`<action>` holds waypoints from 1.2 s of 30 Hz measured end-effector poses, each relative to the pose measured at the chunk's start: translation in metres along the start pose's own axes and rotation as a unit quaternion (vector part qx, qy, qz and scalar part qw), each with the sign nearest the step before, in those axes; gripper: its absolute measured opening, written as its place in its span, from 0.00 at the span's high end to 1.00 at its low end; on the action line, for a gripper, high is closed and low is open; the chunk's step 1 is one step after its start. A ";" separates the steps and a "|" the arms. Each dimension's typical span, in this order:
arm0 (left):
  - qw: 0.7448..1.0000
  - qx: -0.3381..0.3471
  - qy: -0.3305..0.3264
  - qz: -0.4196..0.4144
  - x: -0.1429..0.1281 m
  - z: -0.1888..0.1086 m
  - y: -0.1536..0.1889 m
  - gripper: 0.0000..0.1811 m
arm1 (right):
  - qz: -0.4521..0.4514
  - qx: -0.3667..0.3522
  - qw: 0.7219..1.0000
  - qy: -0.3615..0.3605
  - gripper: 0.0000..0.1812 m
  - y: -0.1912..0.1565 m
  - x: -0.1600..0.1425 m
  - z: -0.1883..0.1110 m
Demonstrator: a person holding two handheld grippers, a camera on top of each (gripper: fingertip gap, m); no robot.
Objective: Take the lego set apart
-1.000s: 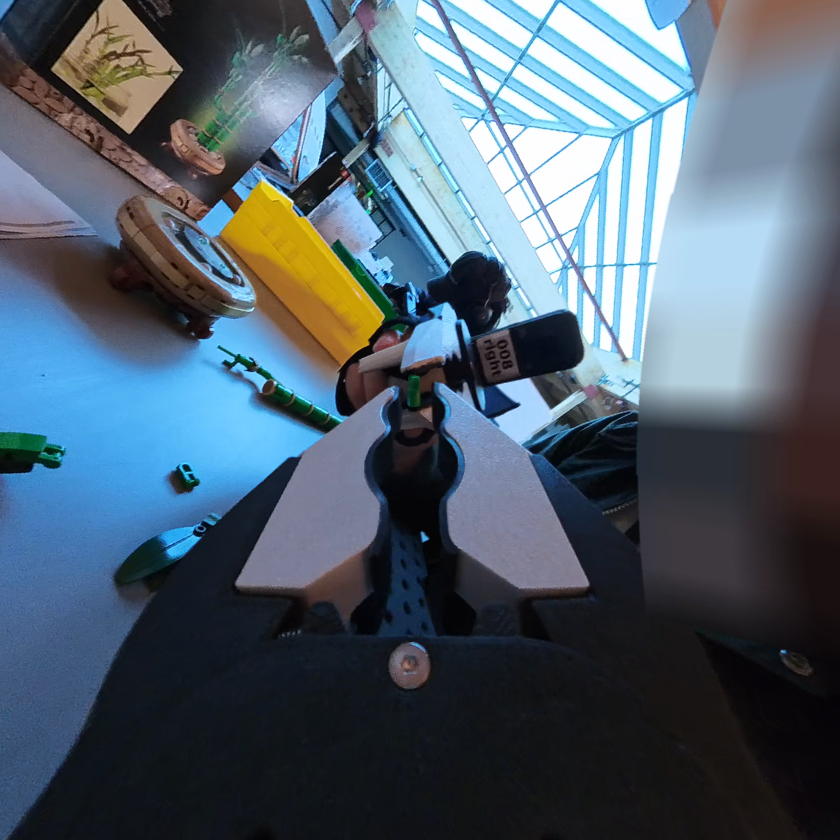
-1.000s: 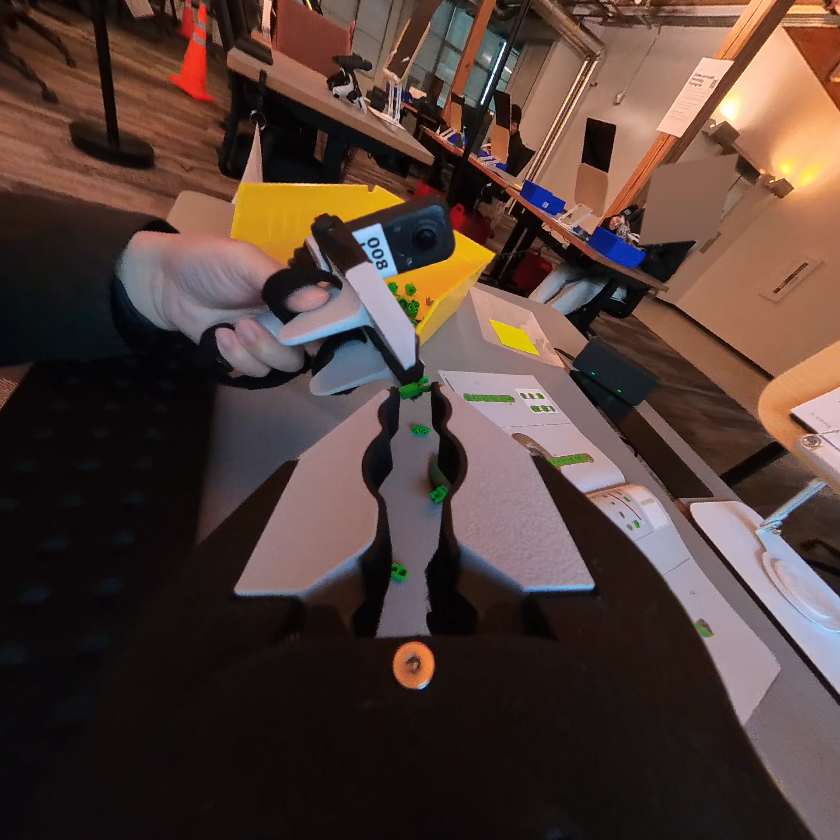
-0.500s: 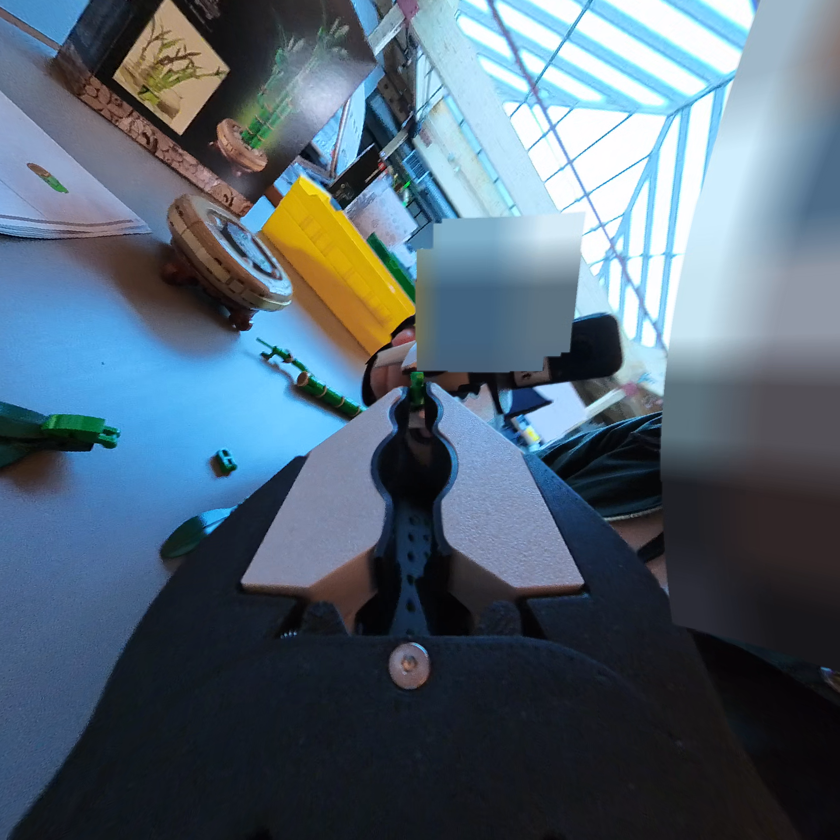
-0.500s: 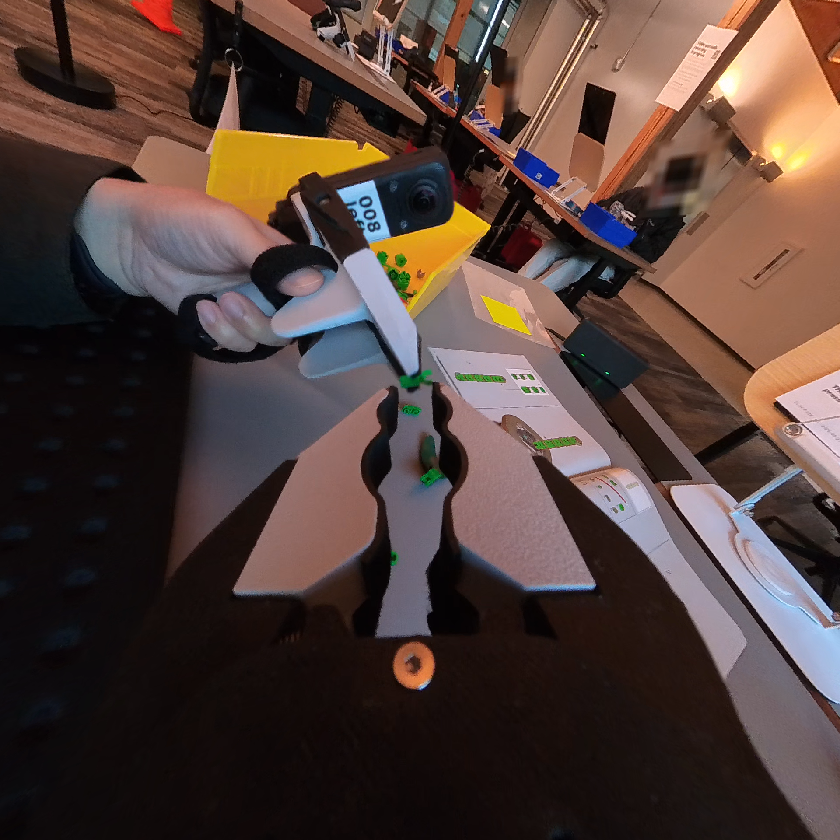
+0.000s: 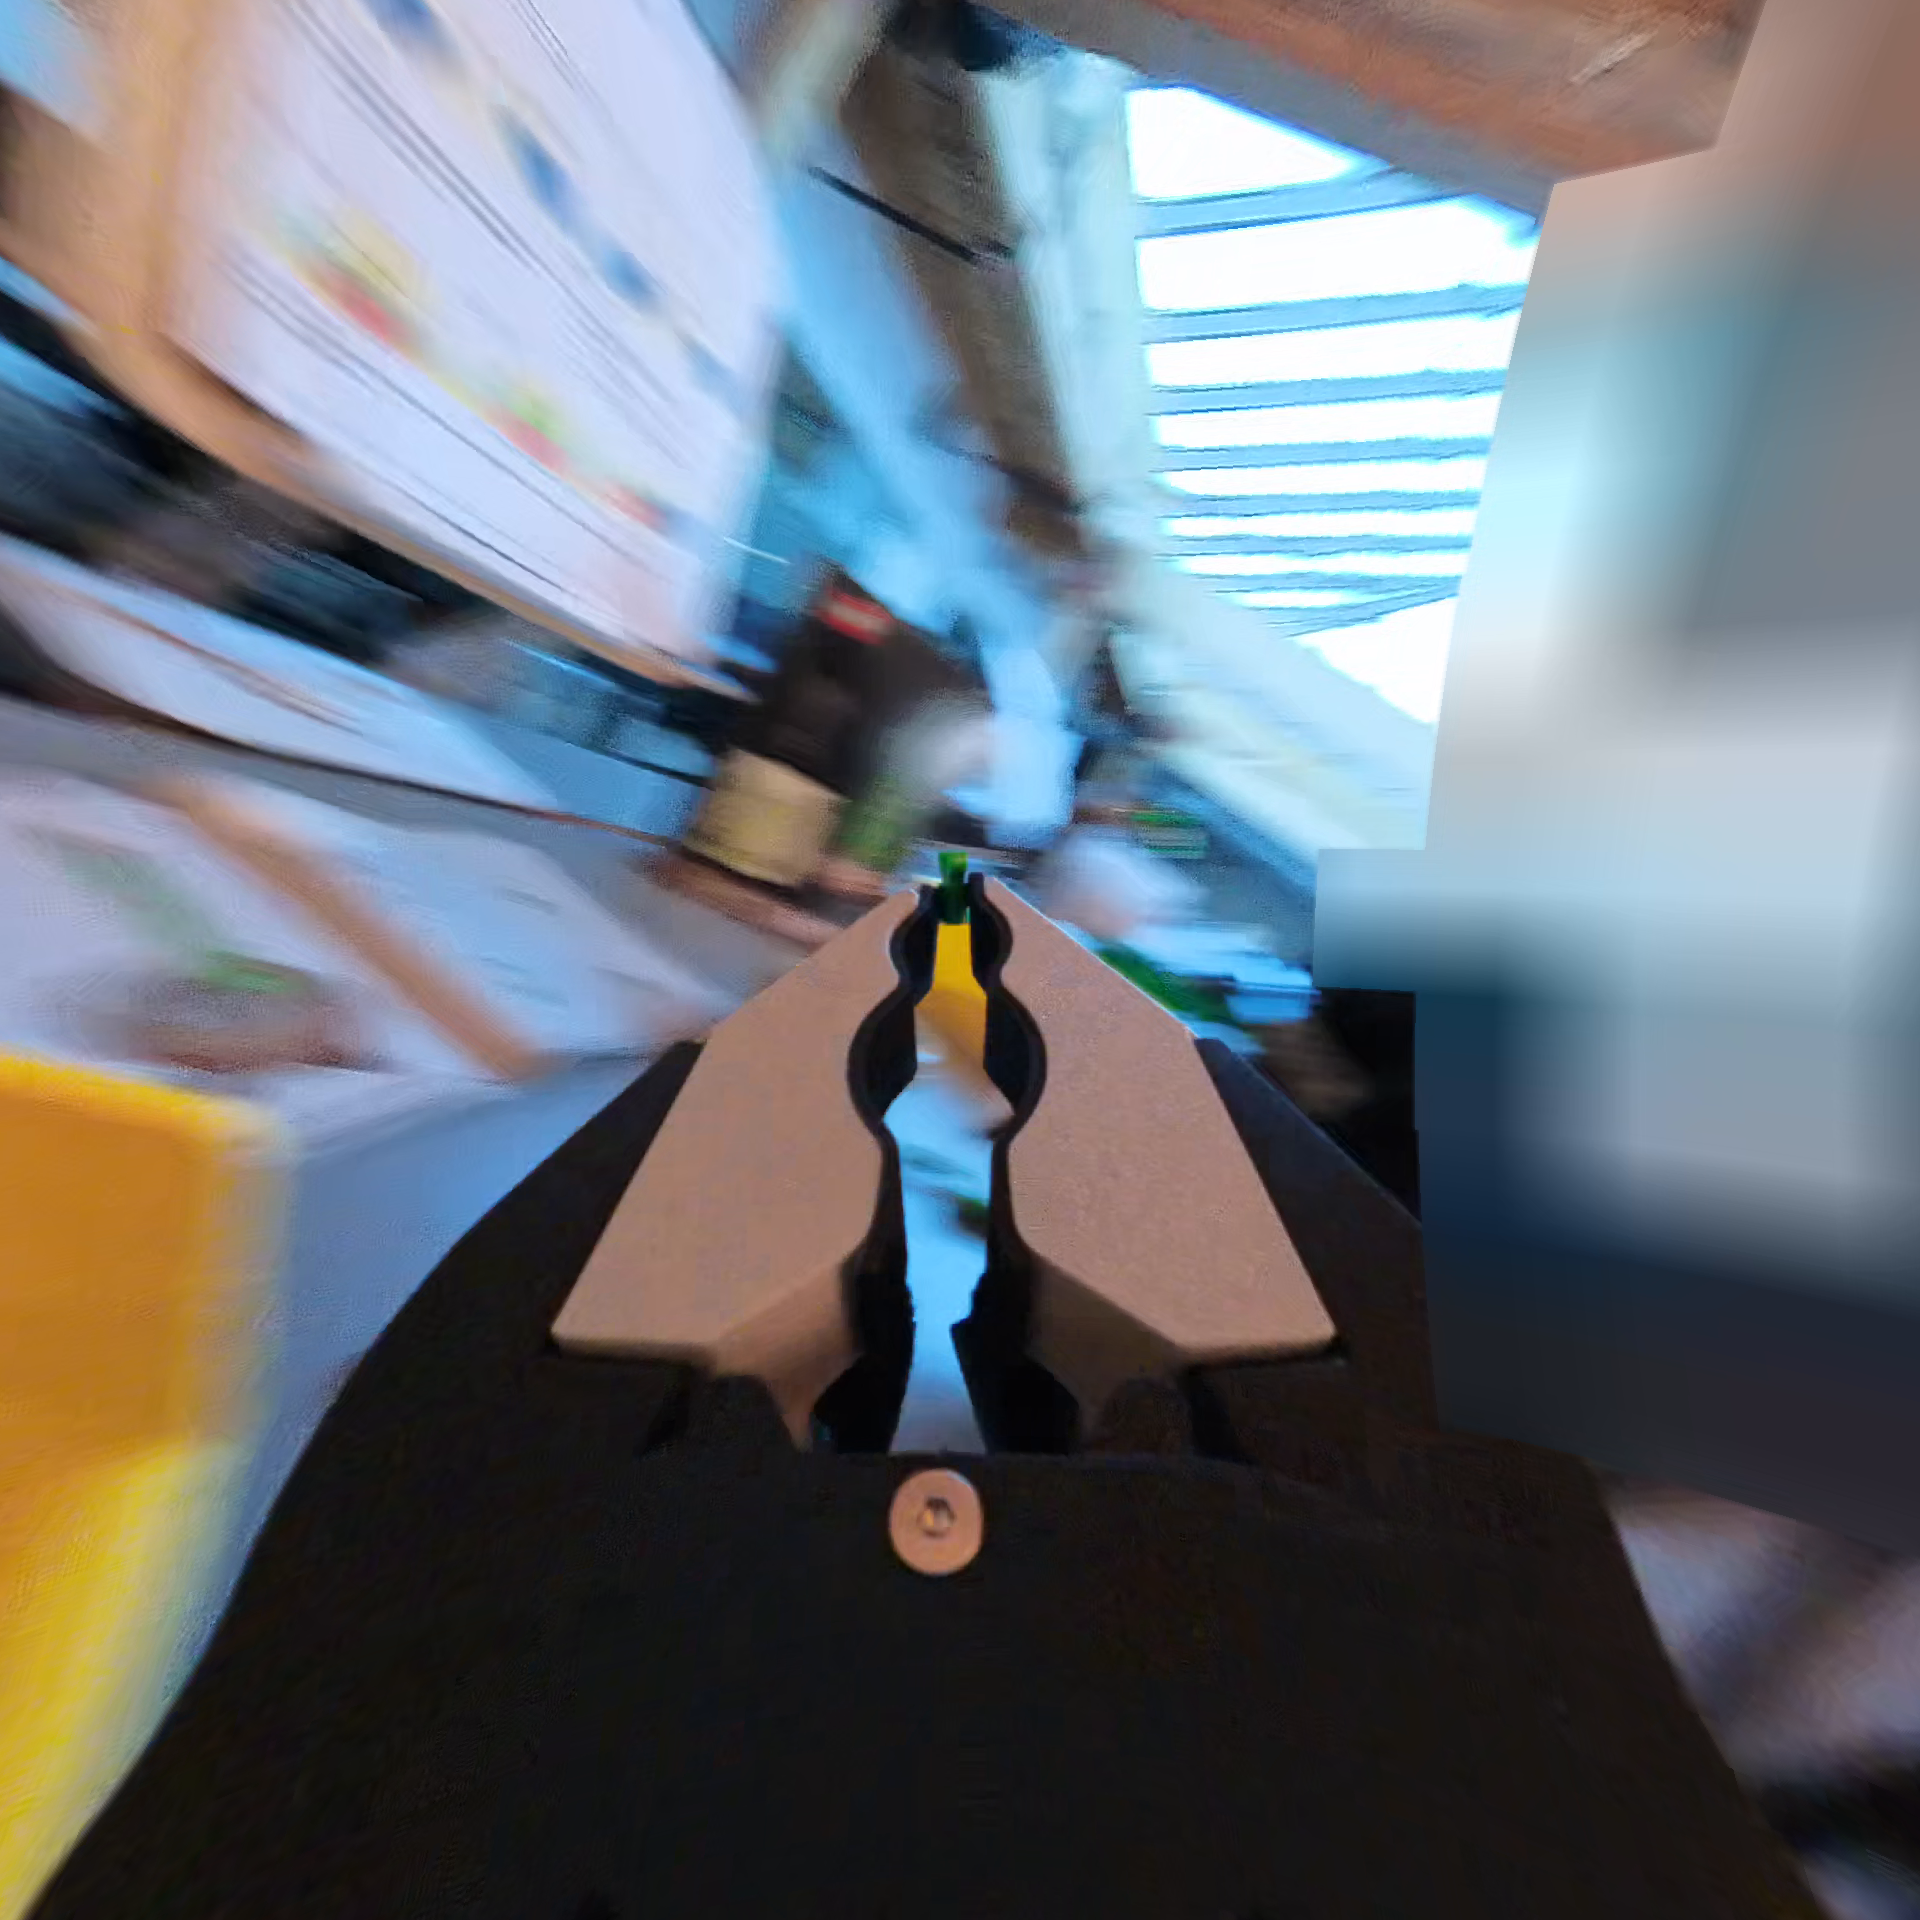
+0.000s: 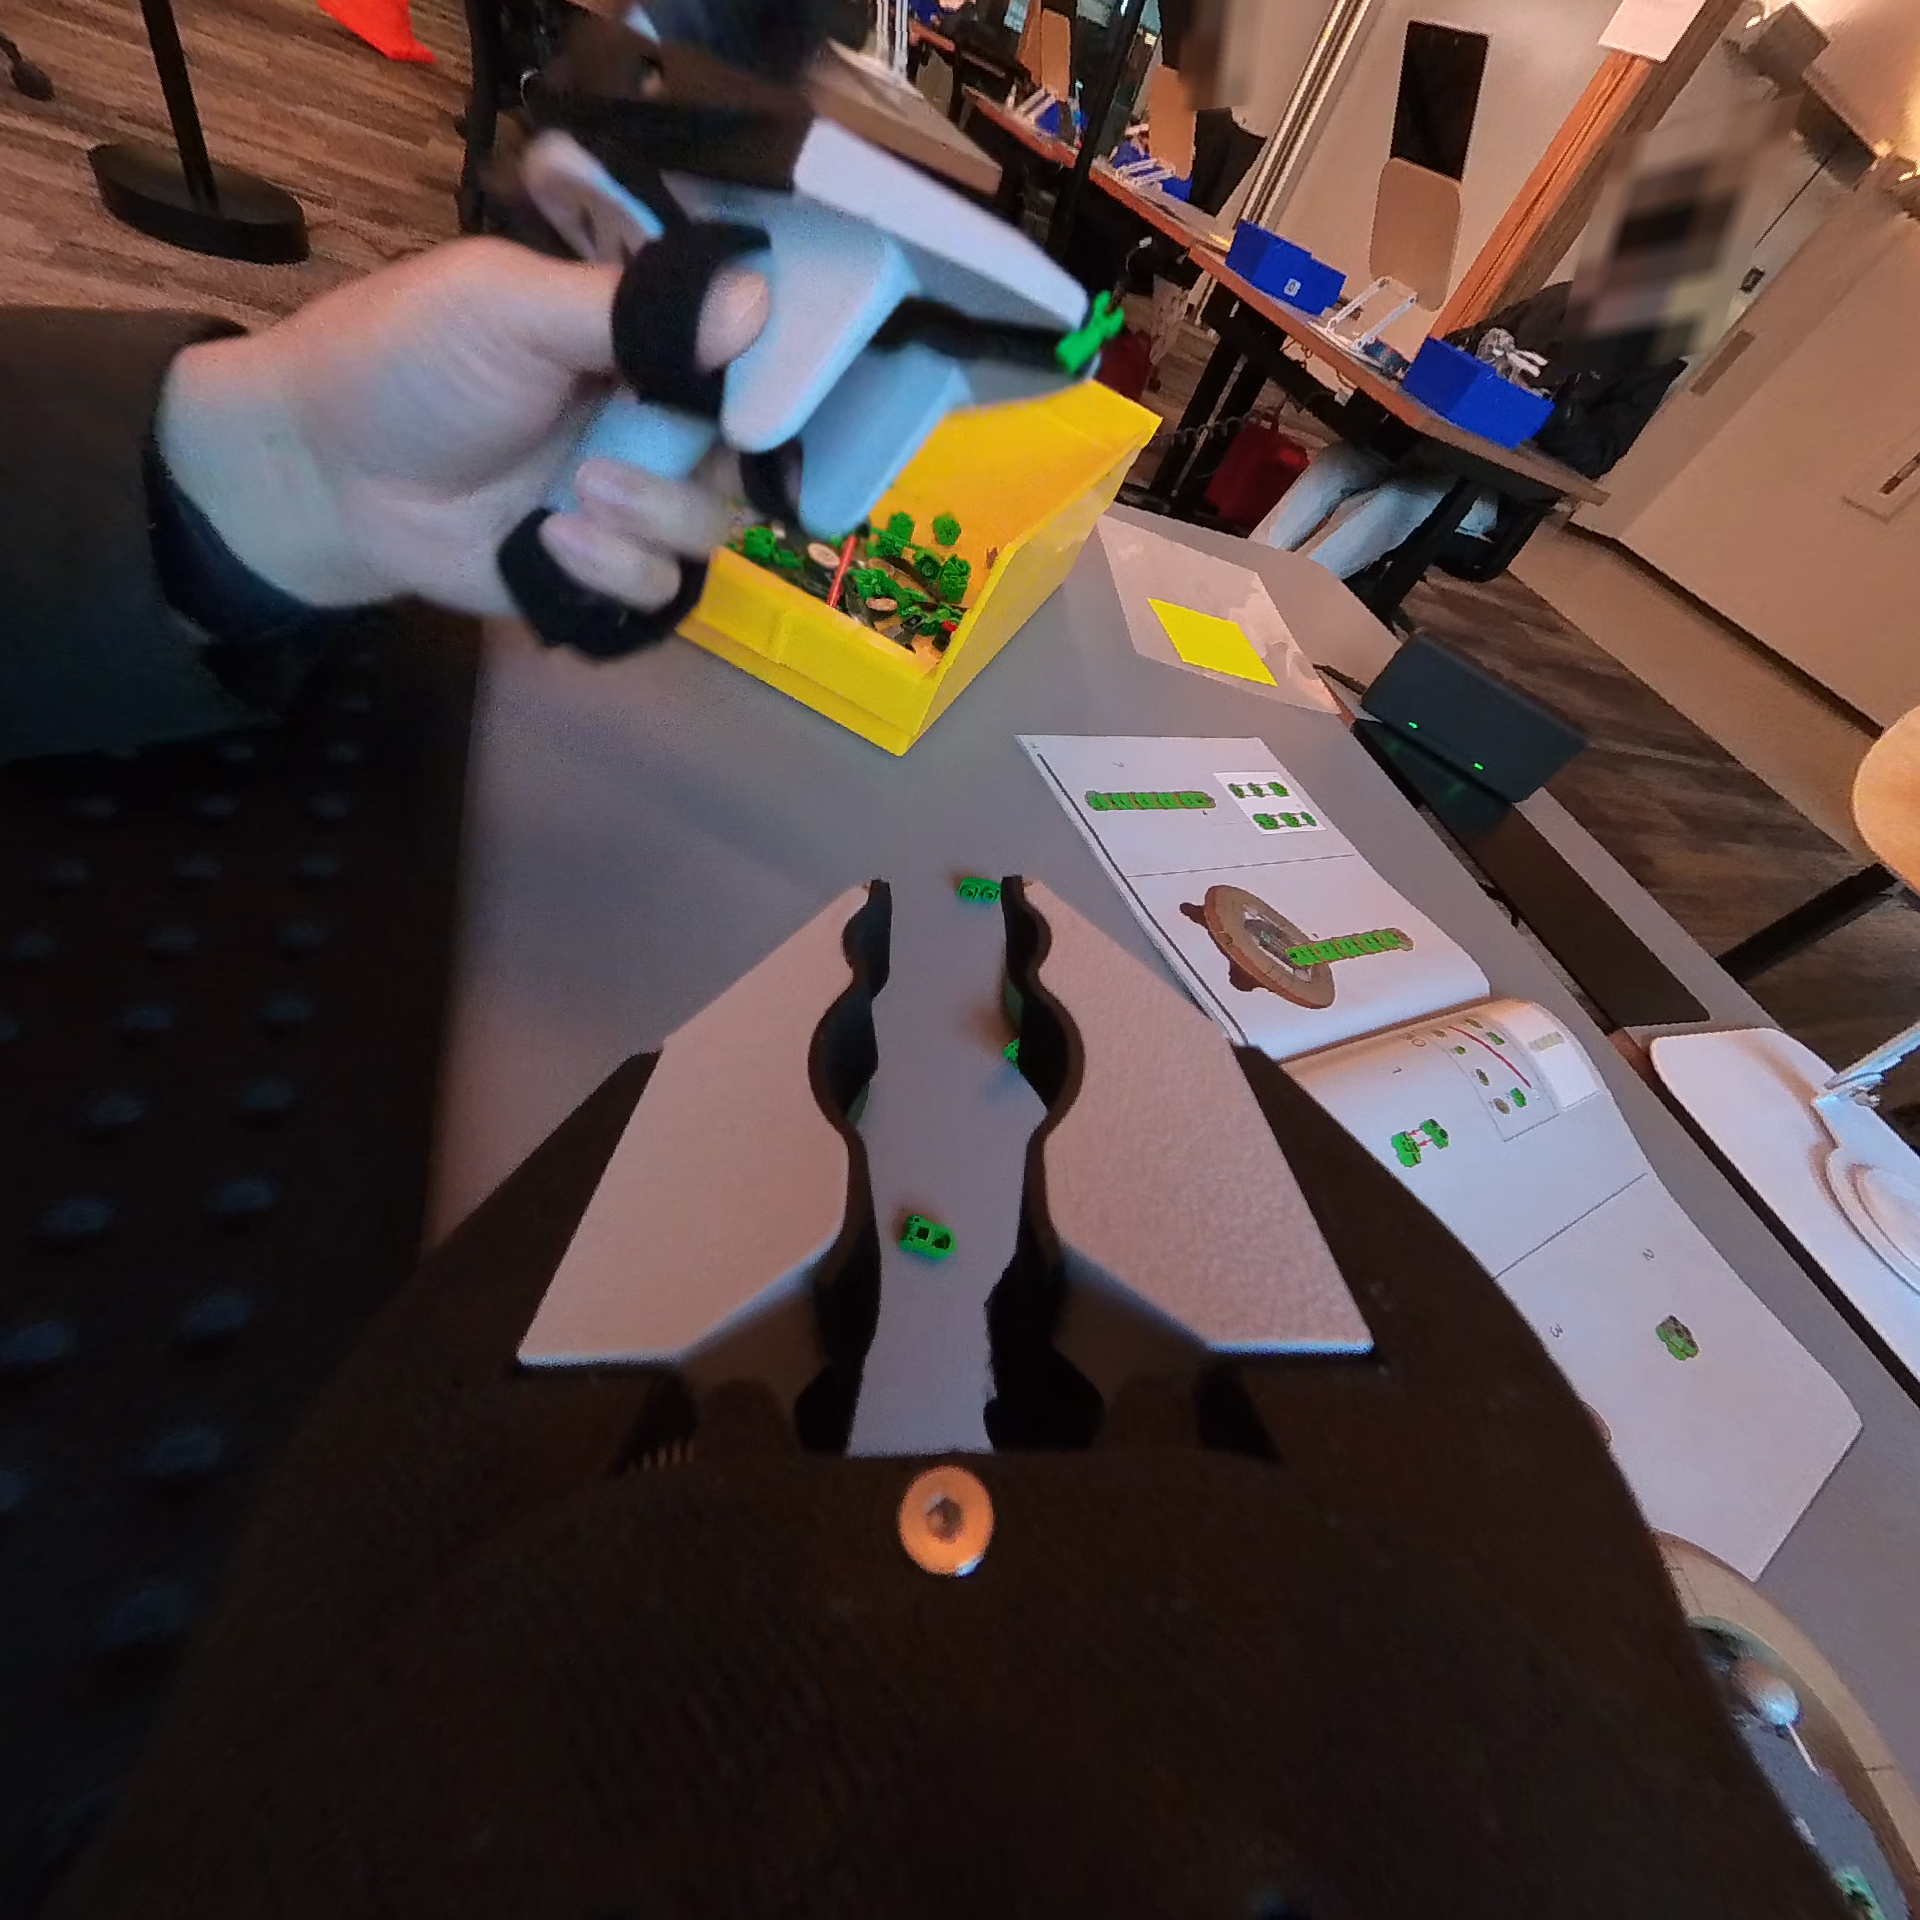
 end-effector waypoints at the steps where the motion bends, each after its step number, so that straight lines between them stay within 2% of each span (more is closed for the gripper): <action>1: 0.988 0.117 0.032 0.091 0.014 -0.014 -0.010 0.98 | 0.000 0.000 1.000 -0.003 0.89 0.000 -0.001 0.000; 2: 0.949 0.266 0.056 0.161 0.029 -0.033 -0.027 0.98 | 0.000 -0.001 1.000 -0.006 0.89 0.000 -0.001 0.001; 3: 0.885 0.416 0.055 0.201 0.040 -0.056 -0.047 0.98 | 0.001 0.000 1.000 -0.010 0.89 0.000 -0.002 0.002; 4: 0.830 0.509 0.019 0.226 0.046 -0.074 -0.064 0.98 | 0.004 -0.001 1.000 -0.016 0.89 0.001 -0.004 0.003; 5: 0.799 0.556 -0.035 0.227 0.045 -0.084 -0.080 0.98 | 0.007 -0.003 1.000 -0.024 0.89 0.002 -0.006 0.004; 6: 0.790 0.574 -0.077 0.203 0.041 -0.089 -0.094 0.98 | 0.011 -0.005 0.999 -0.035 0.89 0.003 -0.008 0.005; 8: 0.802 0.567 -0.121 0.144 0.035 -0.086 -0.106 0.95 | 0.018 -0.018 0.998 -0.058 0.88 0.007 -0.014 0.006; 9: 0.801 0.569 -0.121 0.145 0.036 -0.086 -0.107 0.87 | 0.025 -0.024 0.997 -0.068 0.87 0.010 -0.016 0.005; 10: 0.795 0.575 -0.106 0.162 0.038 -0.086 -0.104 0.83 | 0.035 -0.031 0.996 -0.078 0.87 0.013 -0.020 0.004; 13: 0.795 0.561 -0.022 0.230 0.047 -0.081 -0.083 0.82 | 0.088 -0.042 0.990 -0.099 0.85 0.025 -0.032 -0.001; 15: 0.818 0.516 0.040 0.251 0.049 -0.074 -0.064 0.82 | 0.123 -0.037 0.985 -0.111 0.84 0.030 -0.039 -0.003; 17: 0.852 0.442 0.099 0.262 0.047 -0.066 -0.043 0.82 | 0.150 -0.020 0.980 -0.133 0.83 0.031 -0.048 -0.003; 19: 0.871 0.390 0.123 0.272 0.043 -0.059 -0.029 0.82 | 0.165 -0.002 0.973 -0.161 0.83 0.030 -0.057 -0.001; 23: 0.881 0.345 0.084 0.312 0.031 -0.042 -0.021 0.82 | 0.170 0.025 0.964 -0.203 0.83 0.023 -0.068 0.005; 28: 0.896 0.302 0.050 0.323 0.020 -0.030 -0.016 0.83 | 0.193 0.061 0.949 -0.240 0.84 0.011 -0.078 0.013; 30: 0.898 0.293 0.042 0.326 0.018 -0.028 -0.014 0.83 | 0.196 0.071 0.950 -0.233 0.92 0.009 -0.076 0.014; 34: 0.911 0.255 0.020 0.325 0.009 -0.020 -0.010 0.84 | 0.210 0.067 0.949 -0.227 0.92 0.011 -0.074 0.012; 36: 0.921 0.212 -0.004 0.327 0.000 -0.012 -0.004 0.86 | 0.161 0.047 0.968 -0.189 0.93 0.014 -0.059 0.011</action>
Point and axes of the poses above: each gripper's, where its closed fingertips meet, z out along the fingers, x out of its top, y = z × x across the jaws, the point moved 7 cm from there along -z, back along the fingers, and after that the axes turned 11 degrees about x, right-handed, at the moved point
